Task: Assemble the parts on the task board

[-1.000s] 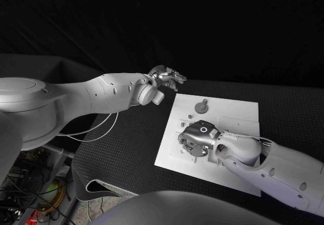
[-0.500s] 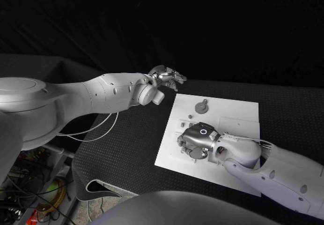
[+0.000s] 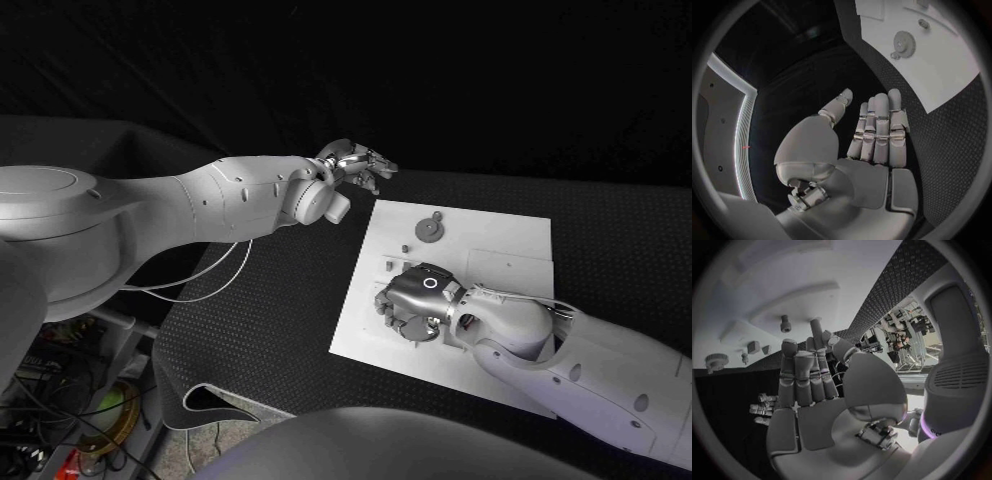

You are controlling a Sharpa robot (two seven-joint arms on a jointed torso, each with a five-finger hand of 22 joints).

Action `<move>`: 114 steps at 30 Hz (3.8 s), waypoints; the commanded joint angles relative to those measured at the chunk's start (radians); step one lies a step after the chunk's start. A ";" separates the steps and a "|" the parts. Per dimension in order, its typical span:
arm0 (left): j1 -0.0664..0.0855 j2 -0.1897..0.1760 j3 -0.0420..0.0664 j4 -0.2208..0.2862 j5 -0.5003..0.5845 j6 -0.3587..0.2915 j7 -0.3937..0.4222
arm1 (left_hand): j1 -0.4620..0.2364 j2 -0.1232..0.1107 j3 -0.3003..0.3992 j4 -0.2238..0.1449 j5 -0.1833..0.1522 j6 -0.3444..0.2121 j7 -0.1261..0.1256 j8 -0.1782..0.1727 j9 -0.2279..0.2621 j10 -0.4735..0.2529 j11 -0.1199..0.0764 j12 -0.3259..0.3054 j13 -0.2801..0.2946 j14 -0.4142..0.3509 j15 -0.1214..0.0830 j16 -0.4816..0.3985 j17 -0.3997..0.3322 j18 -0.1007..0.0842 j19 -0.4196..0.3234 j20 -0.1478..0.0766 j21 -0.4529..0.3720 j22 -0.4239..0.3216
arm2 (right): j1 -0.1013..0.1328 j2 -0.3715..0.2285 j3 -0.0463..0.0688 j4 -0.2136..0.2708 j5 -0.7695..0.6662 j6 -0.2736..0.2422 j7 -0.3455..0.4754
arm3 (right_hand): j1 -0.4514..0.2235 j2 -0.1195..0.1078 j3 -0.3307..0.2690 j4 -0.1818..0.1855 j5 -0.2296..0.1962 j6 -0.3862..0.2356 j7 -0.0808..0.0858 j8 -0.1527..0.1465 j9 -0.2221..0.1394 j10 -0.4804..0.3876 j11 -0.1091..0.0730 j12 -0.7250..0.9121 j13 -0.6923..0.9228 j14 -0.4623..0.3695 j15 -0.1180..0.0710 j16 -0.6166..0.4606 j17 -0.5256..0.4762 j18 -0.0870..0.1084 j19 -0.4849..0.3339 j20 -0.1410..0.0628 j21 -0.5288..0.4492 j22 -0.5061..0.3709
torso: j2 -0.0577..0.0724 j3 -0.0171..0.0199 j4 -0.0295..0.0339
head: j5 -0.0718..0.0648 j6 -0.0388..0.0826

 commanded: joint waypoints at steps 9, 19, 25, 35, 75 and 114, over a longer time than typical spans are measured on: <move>0.002 0.001 0.001 0.002 -0.003 0.012 0.006 | -0.008 0.005 -0.002 0.000 -0.002 -0.004 -0.001 0.005 -0.001 -0.006 0.000 0.005 0.001 0.008 -0.001 -0.005 0.002 0.014 0.006 -0.001 -0.007 0.002 | -0.007 -0.002 -0.006 0.000 0.004 0.015 0.008 | 0.015 0.006 0.006 0.001 0.003 0.008 -0.001 0.006 0.001 0.035 0.002 0.001 0.032 0.001 -0.006 0.004 -0.002 0.027 0.000 -0.006 0.006 0.019 | 0.000 -0.0010 0.0000 | -0.002 0.000; 0.002 0.001 0.001 0.001 -0.003 0.012 0.006 | -0.008 0.005 -0.002 0.000 -0.002 -0.004 -0.001 0.005 -0.001 -0.006 0.000 0.005 0.001 0.008 -0.001 -0.005 0.002 0.014 0.006 -0.001 -0.007 0.002 | -0.007 -0.007 -0.007 -0.002 0.005 0.018 0.007 | 0.015 0.006 0.006 0.001 0.003 0.009 -0.001 0.006 0.000 0.035 0.002 0.001 0.032 0.001 -0.006 0.004 -0.002 0.027 0.000 -0.006 0.006 0.019 | 0.000 0.0001 0.0000 | -0.002 0.000; 0.002 0.001 0.001 0.000 -0.003 0.012 0.006 | -0.008 0.005 -0.002 0.000 -0.002 -0.004 -0.001 0.005 -0.002 -0.006 0.000 0.005 0.001 0.008 -0.001 -0.005 0.002 0.014 0.006 -0.001 -0.007 0.002 | -0.007 -0.005 -0.008 -0.005 0.005 0.029 0.001 | 0.015 0.006 0.006 0.001 0.003 0.009 -0.001 0.005 0.000 0.036 0.002 0.001 0.033 0.001 -0.006 0.004 -0.002 0.027 -0.001 -0.006 0.006 0.019 | 0.000 0.0008 -0.0001 | -0.003 0.000; 0.002 0.000 0.001 0.001 -0.003 0.013 0.006 | -0.009 0.005 -0.002 0.000 -0.002 -0.005 0.000 0.005 -0.002 -0.006 0.001 0.005 0.002 0.008 -0.001 -0.006 0.003 0.014 0.006 -0.001 -0.008 0.002 | -0.009 0.006 -0.016 -0.020 0.004 0.046 -0.006 | 0.012 0.002 0.004 0.001 0.003 0.005 0.001 0.001 -0.002 0.031 0.004 -0.005 0.033 -0.002 -0.004 0.001 -0.002 0.027 -0.005 -0.004 0.004 0.019 | 0.000 0.0004 -0.0001 | -0.007 0.000; 0.002 -0.002 0.001 0.000 -0.015 0.013 0.007 | -0.012 0.004 -0.003 0.001 -0.003 -0.005 0.000 0.006 -0.002 -0.007 0.001 0.005 0.002 0.007 -0.001 -0.006 0.003 0.013 0.006 -0.001 -0.009 0.003 | -0.022 0.013 -0.036 -0.046 0.037 -0.010 0.000 | -0.054 -0.166 -0.028 0.013 0.003 -0.135 0.062 -0.077 -0.038 -0.077 0.052 -0.085 0.023 -0.035 0.042 0.001 0.001 0.027 -0.020 0.011 -0.010 0.015 | 0.000 0.0002 -0.0002 | -0.013 0.000; 0.002 -0.006 0.000 -0.032 -0.015 0.013 0.007 | -0.012 0.004 -0.003 0.000 -0.002 -0.006 0.000 0.006 -0.003 -0.007 0.001 0.005 0.002 0.007 -0.001 -0.007 0.004 0.014 0.006 -0.001 -0.010 0.004 | 0.065 -0.195 0.095 0.143 0.266 -0.125 0.009 | -0.115 -0.209 -0.029 0.089 0.001 -0.175 0.055 -0.078 -0.044 -0.105 0.062 -0.093 0.028 -0.038 0.052 0.014 -0.001 0.027 -0.018 0.009 -0.007 0.019 | -0.004 0.0082 -0.0108 | -0.090 0.000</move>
